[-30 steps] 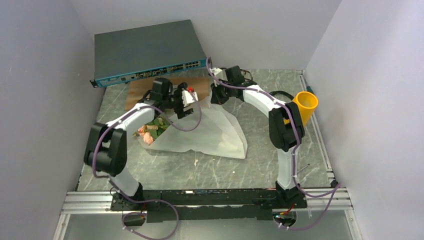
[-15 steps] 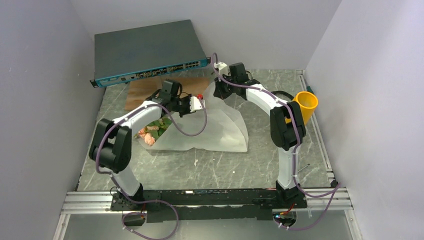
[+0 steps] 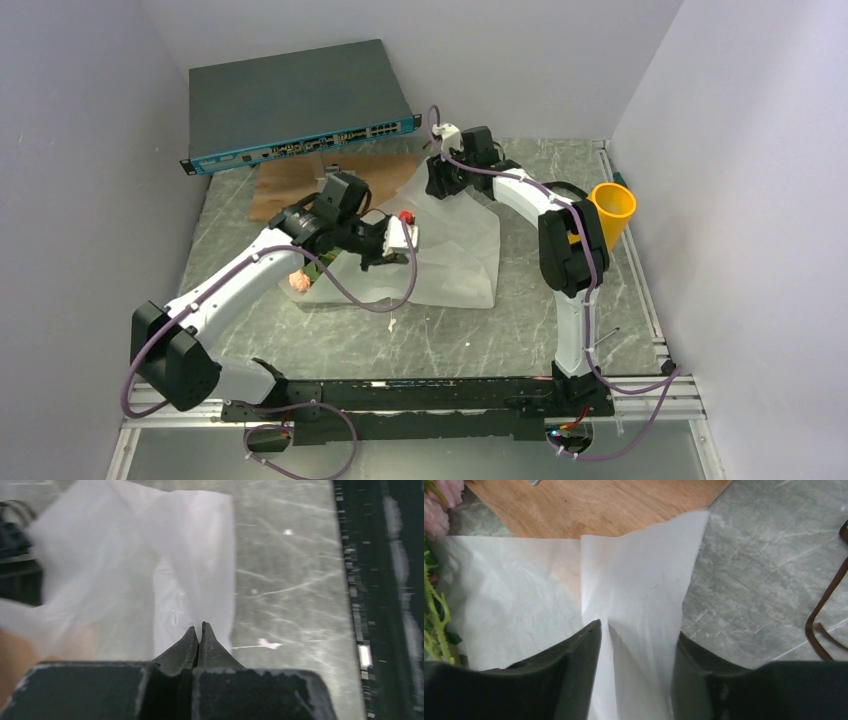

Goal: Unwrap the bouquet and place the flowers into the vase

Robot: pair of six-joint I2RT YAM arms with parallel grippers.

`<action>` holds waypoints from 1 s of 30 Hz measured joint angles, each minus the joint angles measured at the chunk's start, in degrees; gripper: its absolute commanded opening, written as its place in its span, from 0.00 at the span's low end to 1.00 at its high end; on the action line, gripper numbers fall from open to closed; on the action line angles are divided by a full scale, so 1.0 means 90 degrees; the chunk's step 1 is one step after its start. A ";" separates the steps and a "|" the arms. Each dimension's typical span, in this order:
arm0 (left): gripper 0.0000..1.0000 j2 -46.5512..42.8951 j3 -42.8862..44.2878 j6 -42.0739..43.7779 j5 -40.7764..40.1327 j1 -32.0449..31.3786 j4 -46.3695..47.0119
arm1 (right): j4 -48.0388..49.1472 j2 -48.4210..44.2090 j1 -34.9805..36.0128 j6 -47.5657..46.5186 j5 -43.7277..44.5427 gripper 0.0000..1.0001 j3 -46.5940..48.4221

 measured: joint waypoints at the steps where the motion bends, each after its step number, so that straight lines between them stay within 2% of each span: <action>1: 0.00 -0.0039 0.0000 -0.0066 0.0029 -0.0104 -0.0153 | -0.0002 0.0000 0.0000 0.0012 -0.0002 0.78 0.0000; 2: 0.01 -0.0078 0.0000 -0.0168 0.0041 -0.0233 -0.0313 | -0.0002 0.0000 -0.0007 0.0012 -0.0007 0.85 0.0000; 4: 0.03 -0.0143 0.0039 -0.0359 0.0075 -0.0447 -0.0619 | 0.0007 -0.0017 -0.0017 -0.0015 -0.0029 0.92 -0.0041; 10: 0.07 -0.0165 0.0459 -0.0738 0.0226 -0.0865 -0.1195 | -0.0027 -0.0544 -0.0107 -0.0102 -0.0138 0.99 -0.0656; 15: 0.17 -0.0148 0.0840 -0.0826 0.0393 -0.1049 -0.1649 | -0.0027 -0.1481 -0.0155 -0.0418 -0.0330 1.00 -0.1360; 19: 0.16 0.0002 0.1287 -0.0814 0.0578 -0.1171 -0.2038 | -0.0024 -0.2028 -0.0155 -0.0877 -0.0401 1.00 -0.1542; 25: 0.16 0.0223 0.1513 -0.0665 0.0721 -0.1207 -0.2419 | -0.0712 -0.1897 -0.0192 -0.1326 -0.0629 1.00 -0.1015; 28: 0.16 0.0231 0.1511 -0.0527 0.0714 -0.1246 -0.2548 | -0.1212 -0.1838 -0.0274 -0.1401 -0.0913 0.95 -0.0993; 30: 0.17 0.0231 0.1511 -0.0474 0.0714 -0.1290 -0.2613 | -0.1630 -0.1797 -0.0306 -0.1455 -0.1185 0.87 -0.0993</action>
